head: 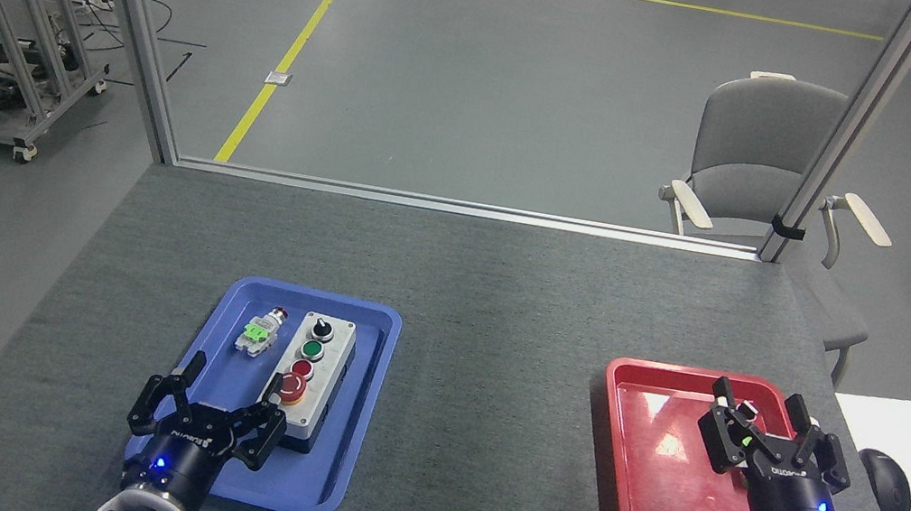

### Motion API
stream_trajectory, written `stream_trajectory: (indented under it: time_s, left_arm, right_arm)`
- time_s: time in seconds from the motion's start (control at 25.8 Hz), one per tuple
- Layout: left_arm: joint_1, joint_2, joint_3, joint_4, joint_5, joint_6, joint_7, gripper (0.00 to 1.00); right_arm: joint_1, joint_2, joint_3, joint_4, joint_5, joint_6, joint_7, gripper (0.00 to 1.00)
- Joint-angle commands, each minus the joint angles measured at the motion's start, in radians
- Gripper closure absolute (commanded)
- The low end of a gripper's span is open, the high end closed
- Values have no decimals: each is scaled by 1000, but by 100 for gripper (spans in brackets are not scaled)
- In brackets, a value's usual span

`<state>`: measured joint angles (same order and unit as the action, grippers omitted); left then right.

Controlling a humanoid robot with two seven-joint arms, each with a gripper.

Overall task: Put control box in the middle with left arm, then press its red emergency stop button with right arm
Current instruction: 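Lower the left gripper onto the near end of the grey control box, then close the left gripper on the control box's near end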

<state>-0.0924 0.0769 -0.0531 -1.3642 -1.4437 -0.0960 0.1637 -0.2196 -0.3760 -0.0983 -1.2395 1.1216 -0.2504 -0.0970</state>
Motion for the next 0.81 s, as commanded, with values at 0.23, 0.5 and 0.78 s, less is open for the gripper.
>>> stream_trajectory:
  time_s: [0.23,0.5,0.78]
  left_arm:
    - [40,-3,-96,16,-14,28,43,0]
    - [33,-19,-140,71,-18,81,43,0]
    - [-12,-37,-142,152,-18,124,62,0]
  right_arm:
    - [2,-1,-34,2,-5,16,2,0]
    - [2,0,-29,0,-6,97,2,0]
    - [3,-1,-31,0,-6,91,2,0]
